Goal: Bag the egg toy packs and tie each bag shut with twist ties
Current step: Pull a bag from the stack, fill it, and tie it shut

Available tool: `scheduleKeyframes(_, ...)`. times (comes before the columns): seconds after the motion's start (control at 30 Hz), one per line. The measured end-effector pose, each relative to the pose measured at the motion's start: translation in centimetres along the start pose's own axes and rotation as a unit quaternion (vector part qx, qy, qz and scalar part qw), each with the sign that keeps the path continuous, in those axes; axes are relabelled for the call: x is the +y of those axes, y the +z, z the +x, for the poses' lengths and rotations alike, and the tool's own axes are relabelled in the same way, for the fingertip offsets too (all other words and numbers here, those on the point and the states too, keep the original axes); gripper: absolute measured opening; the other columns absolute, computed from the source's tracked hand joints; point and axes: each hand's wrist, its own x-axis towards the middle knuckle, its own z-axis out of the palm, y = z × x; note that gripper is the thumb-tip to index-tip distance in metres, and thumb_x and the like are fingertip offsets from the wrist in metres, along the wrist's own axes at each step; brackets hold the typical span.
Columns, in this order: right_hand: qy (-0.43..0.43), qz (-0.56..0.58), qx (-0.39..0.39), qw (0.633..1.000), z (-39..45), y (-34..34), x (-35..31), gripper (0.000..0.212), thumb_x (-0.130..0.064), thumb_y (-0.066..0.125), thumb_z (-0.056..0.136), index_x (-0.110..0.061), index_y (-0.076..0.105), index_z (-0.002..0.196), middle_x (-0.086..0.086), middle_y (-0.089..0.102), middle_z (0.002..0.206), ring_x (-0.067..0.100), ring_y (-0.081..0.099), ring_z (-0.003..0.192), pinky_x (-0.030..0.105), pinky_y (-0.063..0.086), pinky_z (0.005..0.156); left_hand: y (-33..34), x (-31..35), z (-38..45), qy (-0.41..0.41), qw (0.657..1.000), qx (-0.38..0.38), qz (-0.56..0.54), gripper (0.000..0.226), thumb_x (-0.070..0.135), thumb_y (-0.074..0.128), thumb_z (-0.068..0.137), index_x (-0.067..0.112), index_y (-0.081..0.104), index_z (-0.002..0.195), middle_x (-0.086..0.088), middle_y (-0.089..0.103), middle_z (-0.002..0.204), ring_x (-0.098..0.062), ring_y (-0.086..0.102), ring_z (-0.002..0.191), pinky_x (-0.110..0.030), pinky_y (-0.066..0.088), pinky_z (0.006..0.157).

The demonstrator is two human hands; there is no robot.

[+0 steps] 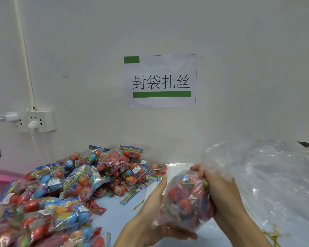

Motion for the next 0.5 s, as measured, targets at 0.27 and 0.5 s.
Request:
scheduleKeyframes(0.27, 0.097, 0.154, 0.143, 0.973, 1.3, -1.0, 0.1, 0.014, 0.001, 0.058, 0.076, -0.005, 0.071, 0.08, 0.017, 0.067, 0.085, 0.03, 0.064, 0.076, 0.049, 0.055, 0.079, -0.1, -2.1, 0.5, 0.043, 0.979, 0.07, 0.185, 0.027, 0.015, 0.04, 0.103, 0.021, 0.061, 0.118, -0.009, 0.075, 0.095, -0.023, 0.071, 0.069, -0.029, 0.055, 0.062)
scheduleKeyframes(0.5, 0.128, 0.127, 0.183, 0.967, 0.9, -0.7, 0.8, 0.022, -0.004, 0.058, 0.08, 0.003, 0.072, 0.095, 0.026, 0.072, 0.105, 0.042, 0.07, 0.089, 0.067, 0.054, 0.085, 1.2, -2.5, -0.2, 0.166, 0.97, -0.042, 0.172, 0.106, 0.019, 0.09, 0.065, 0.042, 0.027, 0.147, 0.009, 0.063, 0.133, -0.01, 0.061, 0.121, -0.025, 0.053, 0.092)
